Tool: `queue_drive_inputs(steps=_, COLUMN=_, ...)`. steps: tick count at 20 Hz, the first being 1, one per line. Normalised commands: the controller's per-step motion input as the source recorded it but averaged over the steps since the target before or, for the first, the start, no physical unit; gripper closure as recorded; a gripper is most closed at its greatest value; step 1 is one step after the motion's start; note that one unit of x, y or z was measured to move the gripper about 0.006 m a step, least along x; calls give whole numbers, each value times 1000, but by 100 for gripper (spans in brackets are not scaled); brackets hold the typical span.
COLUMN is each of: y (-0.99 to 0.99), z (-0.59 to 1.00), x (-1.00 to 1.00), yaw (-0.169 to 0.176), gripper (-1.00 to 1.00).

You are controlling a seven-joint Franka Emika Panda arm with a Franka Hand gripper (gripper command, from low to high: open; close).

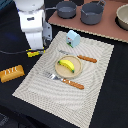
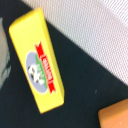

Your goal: Interact with the objects in diverse but meaningful ways.

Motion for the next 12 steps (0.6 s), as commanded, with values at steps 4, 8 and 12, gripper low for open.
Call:
queue_drive_inputs(steps=4, y=-176, z=316, x=892, yaw=-73, gripper=-100)
queue_drive_inputs(steps=8, y=-191, z=424, x=878, yaw=-93, gripper=-100)
queue_drive_inputs(steps=12, y=-57, z=440, x=889, yaw=-92, gripper=-100)
